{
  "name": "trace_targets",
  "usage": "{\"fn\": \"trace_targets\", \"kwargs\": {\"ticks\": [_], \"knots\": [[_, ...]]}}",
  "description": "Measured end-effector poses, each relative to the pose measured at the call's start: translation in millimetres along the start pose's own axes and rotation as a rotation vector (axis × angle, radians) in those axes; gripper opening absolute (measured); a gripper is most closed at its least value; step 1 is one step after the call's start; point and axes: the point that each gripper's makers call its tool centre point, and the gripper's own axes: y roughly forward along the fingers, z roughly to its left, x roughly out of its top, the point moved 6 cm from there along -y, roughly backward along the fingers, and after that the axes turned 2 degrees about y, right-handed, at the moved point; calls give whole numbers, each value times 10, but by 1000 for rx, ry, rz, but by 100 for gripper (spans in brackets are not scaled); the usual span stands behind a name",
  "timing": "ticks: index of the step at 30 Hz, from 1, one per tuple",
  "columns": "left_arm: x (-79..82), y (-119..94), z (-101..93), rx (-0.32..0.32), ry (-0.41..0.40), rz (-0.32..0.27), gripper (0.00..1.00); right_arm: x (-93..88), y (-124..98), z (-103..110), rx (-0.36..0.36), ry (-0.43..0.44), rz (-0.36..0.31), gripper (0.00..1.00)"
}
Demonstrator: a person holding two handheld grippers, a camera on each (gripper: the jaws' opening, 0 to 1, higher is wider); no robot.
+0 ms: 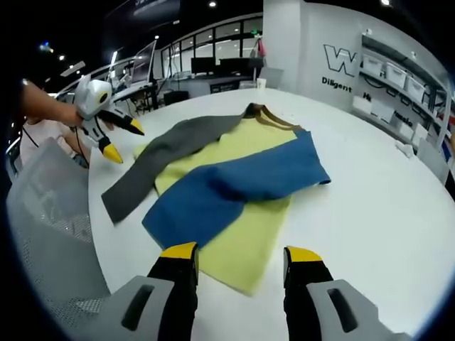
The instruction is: Fold the garment on the visible template until the final outline fits inside the template.
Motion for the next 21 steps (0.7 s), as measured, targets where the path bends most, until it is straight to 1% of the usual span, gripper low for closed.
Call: {"fn": "trace_targets", "kwargs": {"ticks": [3, 8, 10, 15, 18, 21], "knots": [[-17, 29, -37, -18, -7, 9, 51, -11, -1, 6, 4, -11, 7, 39], [-32, 69, -78, -38, 7, 26, 36, -43, 2, 3, 7, -23, 32, 32], [-61, 99, -77, -48, -17, 43, 33, -55, 6, 6, 9, -23, 39, 30], [-79, 124, -68, -52, -12, 58, 29, -61, 40, 47, 27, -31, 53, 29], [-67, 125, -39, -46, -1, 62, 24, -78, 59, 48, 28, -35, 62, 27], [-69, 132, -7, -40, -15, 70, 18, -101, 69, 65, 31, -28, 68, 23]]}}
